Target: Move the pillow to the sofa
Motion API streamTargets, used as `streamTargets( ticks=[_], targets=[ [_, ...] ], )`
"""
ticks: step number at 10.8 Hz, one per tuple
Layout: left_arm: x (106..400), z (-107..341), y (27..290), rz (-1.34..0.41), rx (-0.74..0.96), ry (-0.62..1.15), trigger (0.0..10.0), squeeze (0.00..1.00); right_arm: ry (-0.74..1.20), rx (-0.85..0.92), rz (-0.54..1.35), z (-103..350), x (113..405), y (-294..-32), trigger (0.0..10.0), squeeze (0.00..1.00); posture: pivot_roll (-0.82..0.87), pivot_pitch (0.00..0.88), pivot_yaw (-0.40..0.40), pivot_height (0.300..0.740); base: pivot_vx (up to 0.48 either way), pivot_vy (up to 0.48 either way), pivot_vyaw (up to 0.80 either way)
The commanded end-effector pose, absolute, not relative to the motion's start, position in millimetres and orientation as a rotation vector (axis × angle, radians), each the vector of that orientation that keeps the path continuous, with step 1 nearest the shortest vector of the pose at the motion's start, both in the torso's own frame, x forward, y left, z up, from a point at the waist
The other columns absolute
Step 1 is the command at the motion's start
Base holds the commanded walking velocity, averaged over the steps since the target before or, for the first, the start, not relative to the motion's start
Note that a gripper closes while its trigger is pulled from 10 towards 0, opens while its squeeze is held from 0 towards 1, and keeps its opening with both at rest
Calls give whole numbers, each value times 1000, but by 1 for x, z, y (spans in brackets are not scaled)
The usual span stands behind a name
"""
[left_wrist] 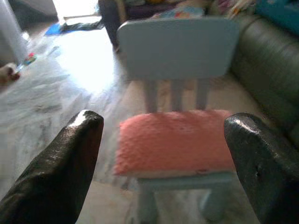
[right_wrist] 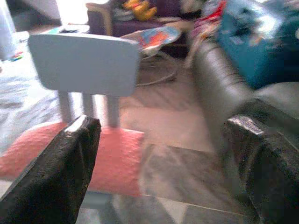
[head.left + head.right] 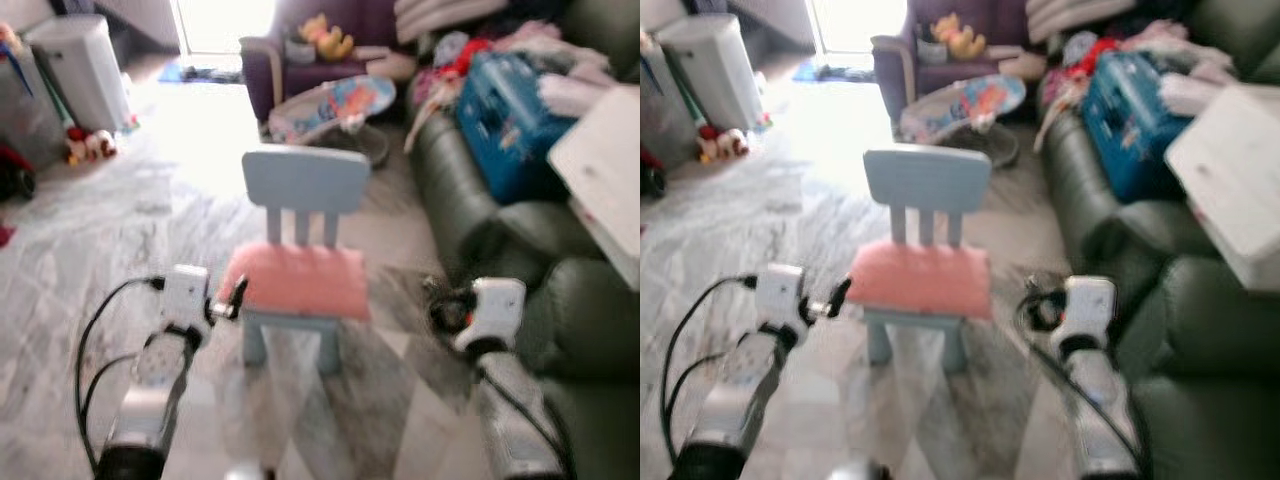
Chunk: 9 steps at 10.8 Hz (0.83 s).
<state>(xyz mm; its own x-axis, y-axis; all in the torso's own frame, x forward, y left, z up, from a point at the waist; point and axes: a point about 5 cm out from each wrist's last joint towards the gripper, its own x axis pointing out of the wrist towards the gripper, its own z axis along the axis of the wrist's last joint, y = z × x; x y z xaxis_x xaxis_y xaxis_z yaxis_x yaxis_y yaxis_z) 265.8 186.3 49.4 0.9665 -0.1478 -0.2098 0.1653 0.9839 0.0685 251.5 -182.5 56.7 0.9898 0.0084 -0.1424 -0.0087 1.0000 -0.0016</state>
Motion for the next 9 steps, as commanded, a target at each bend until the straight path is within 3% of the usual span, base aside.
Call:
streamTargets(
  ticks=[1,9],
  targets=[
    [270,51,186,-147,84,210,10000,0,135,-12,0,59,251,-187,10000,0,-53,0,-11,740,352,326,0],
    [272,52,187,-137,88,213,10000,0,141,-11,1,58,250,-187,10000,0,-54,0,-12,740,289,384,0]
  ],
)
